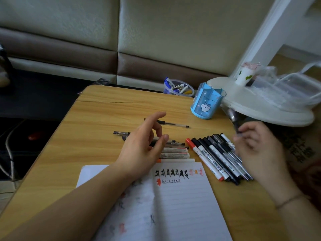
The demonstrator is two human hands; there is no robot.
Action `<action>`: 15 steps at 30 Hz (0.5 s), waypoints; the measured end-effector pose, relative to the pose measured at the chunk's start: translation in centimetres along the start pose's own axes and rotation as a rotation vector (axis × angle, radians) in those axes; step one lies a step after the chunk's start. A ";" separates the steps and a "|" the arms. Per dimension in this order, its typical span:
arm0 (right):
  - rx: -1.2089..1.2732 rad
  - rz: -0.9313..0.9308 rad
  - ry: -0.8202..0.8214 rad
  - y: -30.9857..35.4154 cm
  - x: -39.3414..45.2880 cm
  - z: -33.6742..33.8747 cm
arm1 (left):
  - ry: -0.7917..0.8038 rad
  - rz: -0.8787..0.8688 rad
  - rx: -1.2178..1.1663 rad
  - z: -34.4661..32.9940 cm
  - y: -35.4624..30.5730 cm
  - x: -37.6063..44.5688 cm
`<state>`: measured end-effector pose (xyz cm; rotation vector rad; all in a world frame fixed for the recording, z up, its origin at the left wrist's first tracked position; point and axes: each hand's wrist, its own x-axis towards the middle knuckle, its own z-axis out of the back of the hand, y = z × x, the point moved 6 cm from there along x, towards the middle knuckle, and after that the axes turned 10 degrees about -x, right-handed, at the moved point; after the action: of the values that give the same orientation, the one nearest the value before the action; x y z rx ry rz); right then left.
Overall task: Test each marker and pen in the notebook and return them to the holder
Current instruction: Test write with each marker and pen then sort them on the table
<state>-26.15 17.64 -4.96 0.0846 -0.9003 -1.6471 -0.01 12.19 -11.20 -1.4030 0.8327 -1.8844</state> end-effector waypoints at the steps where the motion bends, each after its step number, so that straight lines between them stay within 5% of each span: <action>1: -0.138 -0.013 0.017 -0.4 -0.1 -0.6 | 0.002 0.003 0.005 0.0 0.0 0.0; 7: -0.541 0.015 0.006 -1.4 -1.2 -3.3 | 0.007 0.001 0.026 -0.1 0.0 0.0; 15: -0.510 0.041 -0.016 -1.0 -0.8 -3.8 | -0.025 -0.004 0.057 0.1 -0.1 0.0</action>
<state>-24.80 16.42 -8.53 -0.2956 -0.4686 -1.7927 0.08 12.22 -11.09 -1.3918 0.7586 -1.8753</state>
